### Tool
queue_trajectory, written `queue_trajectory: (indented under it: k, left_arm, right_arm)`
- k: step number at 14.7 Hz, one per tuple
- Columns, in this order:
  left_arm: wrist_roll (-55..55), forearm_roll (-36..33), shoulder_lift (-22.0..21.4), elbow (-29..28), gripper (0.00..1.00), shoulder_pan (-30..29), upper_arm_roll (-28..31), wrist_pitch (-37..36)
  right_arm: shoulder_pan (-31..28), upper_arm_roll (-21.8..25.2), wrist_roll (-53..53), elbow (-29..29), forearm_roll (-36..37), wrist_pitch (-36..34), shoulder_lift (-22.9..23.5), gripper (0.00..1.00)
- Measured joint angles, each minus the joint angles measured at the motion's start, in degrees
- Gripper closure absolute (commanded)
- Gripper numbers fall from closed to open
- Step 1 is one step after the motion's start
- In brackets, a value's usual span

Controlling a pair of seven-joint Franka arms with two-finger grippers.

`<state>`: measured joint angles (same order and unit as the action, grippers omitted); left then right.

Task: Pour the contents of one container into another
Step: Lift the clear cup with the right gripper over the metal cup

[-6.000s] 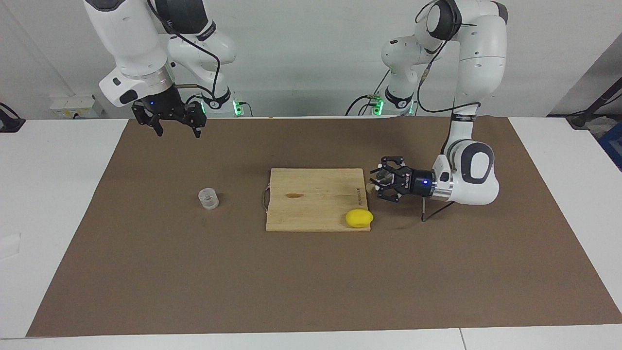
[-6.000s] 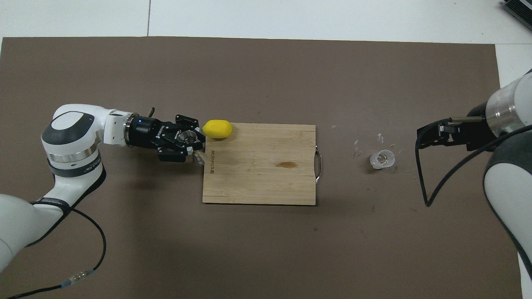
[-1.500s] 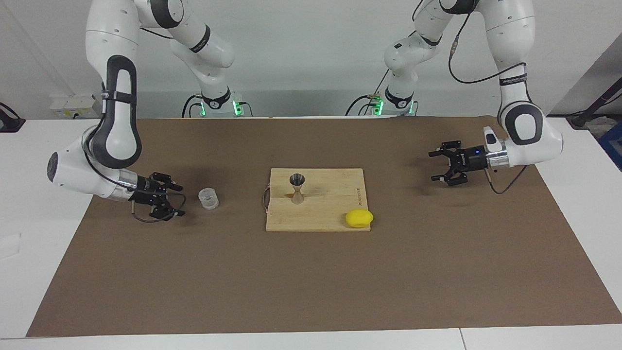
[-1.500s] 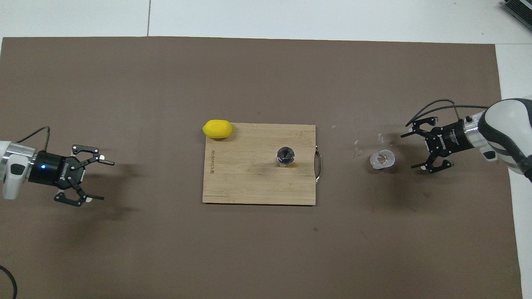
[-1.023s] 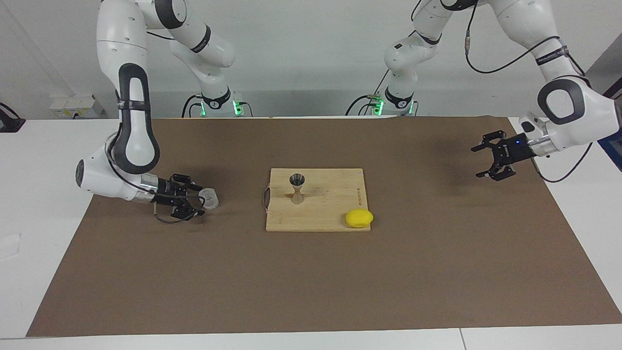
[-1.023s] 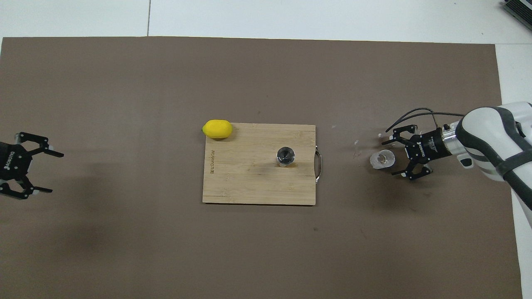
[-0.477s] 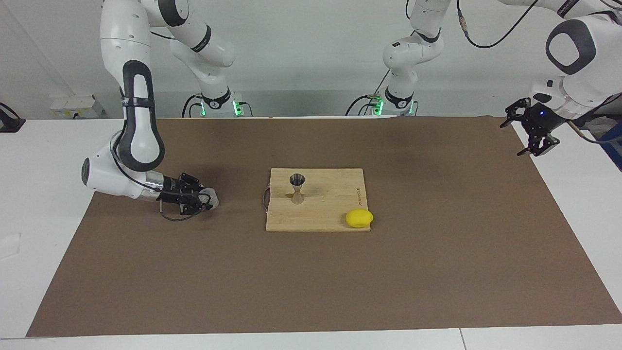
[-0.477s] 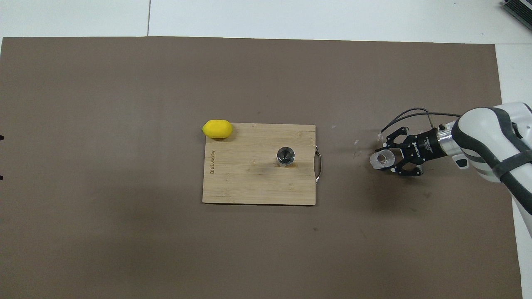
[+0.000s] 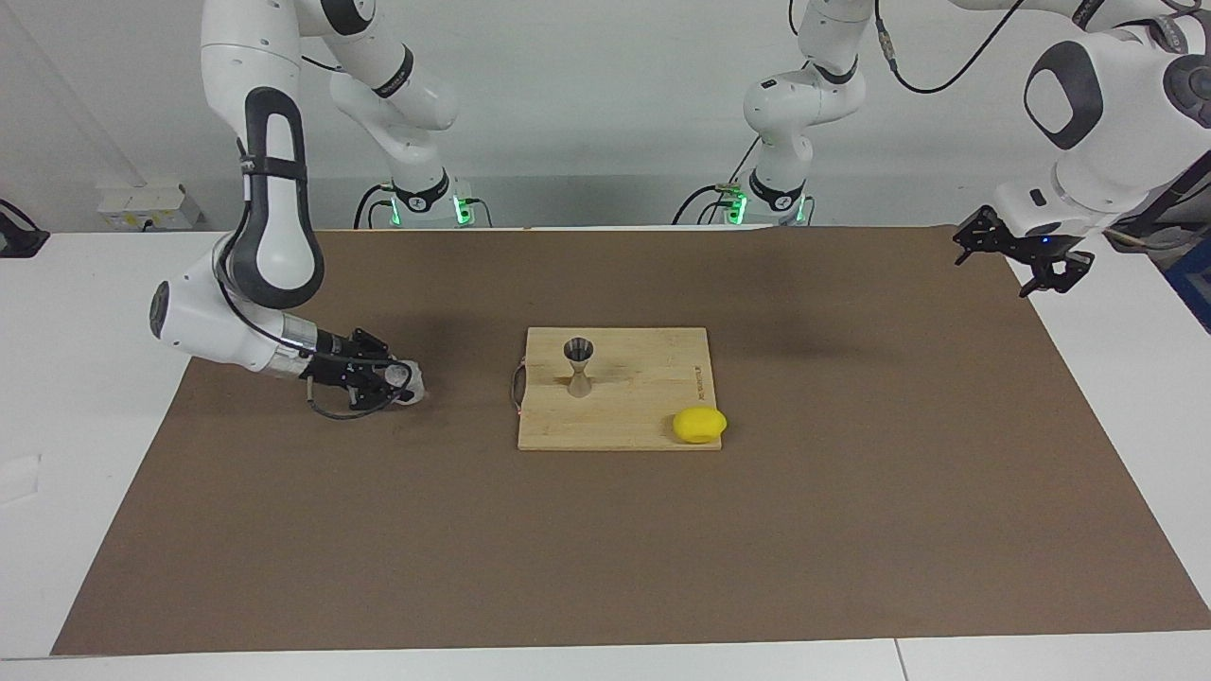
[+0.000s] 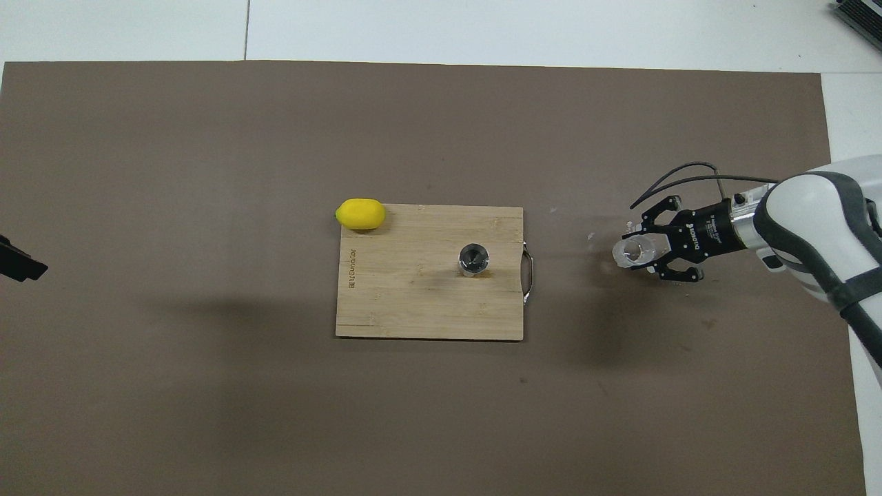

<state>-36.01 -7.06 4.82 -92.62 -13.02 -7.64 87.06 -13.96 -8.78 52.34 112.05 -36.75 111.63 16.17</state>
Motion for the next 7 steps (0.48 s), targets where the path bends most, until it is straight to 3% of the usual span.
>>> queue_trajectory:
  k: [3, 7]
  left_arm:
    - [17.8, 0.85, -0.01, -0.86, 0.0, 0.2, -0.12, 1.99]
    - [25.43, 1.04, -0.03, -2.75, 0.0, 2.37, -0.28, 5.65]
  right_arm:
    - [6.2, -0.01, 8.62, 0.03, 0.23, 4.4, -1.93, 0.87]
    - [15.4, -0.03, 22.49, -0.16, 7.21, 11.03, -2.12, 0.87]
